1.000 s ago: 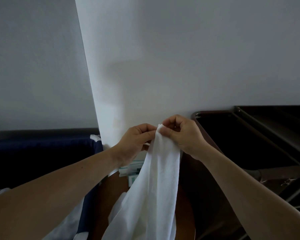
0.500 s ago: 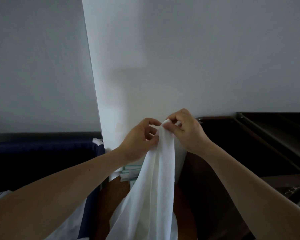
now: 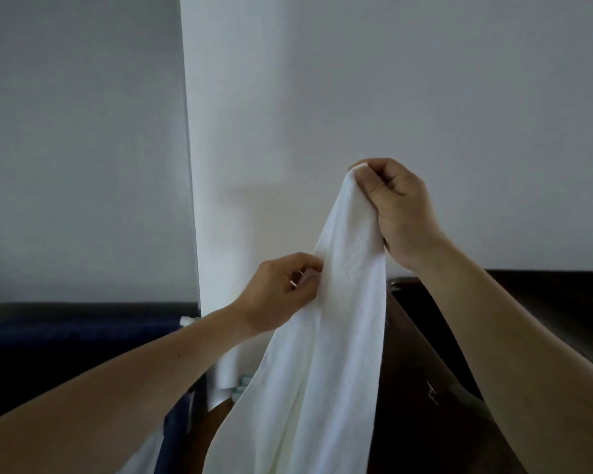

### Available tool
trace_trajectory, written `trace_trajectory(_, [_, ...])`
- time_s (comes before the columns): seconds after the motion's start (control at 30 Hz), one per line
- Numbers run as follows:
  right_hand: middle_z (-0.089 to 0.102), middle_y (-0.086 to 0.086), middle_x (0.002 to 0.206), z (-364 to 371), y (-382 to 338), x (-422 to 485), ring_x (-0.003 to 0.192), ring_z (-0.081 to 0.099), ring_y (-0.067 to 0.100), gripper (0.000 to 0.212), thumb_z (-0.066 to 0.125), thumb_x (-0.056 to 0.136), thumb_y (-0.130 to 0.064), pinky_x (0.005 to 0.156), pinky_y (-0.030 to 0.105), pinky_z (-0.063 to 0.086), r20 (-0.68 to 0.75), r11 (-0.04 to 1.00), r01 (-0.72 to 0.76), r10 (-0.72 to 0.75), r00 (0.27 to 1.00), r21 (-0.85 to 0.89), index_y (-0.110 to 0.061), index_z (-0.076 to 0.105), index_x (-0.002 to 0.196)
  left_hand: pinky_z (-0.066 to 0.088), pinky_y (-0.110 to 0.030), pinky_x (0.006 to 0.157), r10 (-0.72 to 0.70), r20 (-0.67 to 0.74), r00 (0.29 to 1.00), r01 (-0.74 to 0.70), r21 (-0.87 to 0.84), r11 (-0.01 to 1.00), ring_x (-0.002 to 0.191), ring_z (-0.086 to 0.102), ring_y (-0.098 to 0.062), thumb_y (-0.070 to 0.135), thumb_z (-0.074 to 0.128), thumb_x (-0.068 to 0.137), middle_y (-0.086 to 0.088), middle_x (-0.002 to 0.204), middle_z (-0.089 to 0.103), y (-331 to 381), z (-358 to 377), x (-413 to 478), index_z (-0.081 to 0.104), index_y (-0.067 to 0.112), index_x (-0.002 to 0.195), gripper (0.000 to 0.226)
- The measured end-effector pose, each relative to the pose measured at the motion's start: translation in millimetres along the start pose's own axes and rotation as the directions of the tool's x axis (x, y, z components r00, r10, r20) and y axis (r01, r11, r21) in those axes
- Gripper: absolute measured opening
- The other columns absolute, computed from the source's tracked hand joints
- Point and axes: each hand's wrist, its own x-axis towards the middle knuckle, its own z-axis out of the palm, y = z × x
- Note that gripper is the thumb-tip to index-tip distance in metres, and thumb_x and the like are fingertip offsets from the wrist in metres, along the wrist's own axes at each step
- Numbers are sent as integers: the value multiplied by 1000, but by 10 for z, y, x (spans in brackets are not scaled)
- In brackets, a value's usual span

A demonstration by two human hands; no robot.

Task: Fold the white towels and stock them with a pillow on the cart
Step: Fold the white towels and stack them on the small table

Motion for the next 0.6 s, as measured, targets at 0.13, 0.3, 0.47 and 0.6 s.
trace_trajectory(0.13, [70,-18,84,-4,2,23,83,64,1,13,60,98,-27,77,22,51,8,1000,-14,13,1000,13,-26,70,91,48,-28,76,-89,194,977,102,-55,993,81,61,-11,42,61,88,7,86,65,-102,18,-141,72,21,88,23])
trace_trajectory(0.3, [70,-17,80,-38,63,55,80,64,1,13,61,98,-24,74,21,51,-12,999,-41,42,999,29,-25,71,89,46,-11,75,-200,194,960,211,-40,977,84,62,-2,33,75,86,15,91,66,-285,158,-280,72,32,82,6])
trace_trajectory(0.47, [72,-15,84,-22,79,20,84,65,1,12,61,93,-28,74,16,50,27,997,-37,35,999,69,-24,72,89,51,-20,87,-281,300,912,310,-52,949,92,64,-5,31,73,89,12,97,67,-373,177,-323,74,26,85,6])
trace_trajectory(0.6, [72,-14,87,-49,98,-2,87,65,3,13,61,90,-31,79,22,52,28,993,-64,62,998,100,-24,72,89,51,-30,89,-308,412,858,362,-58,930,91,64,-16,43,70,81,2,93,63,-346,218,-342,68,27,70,20])
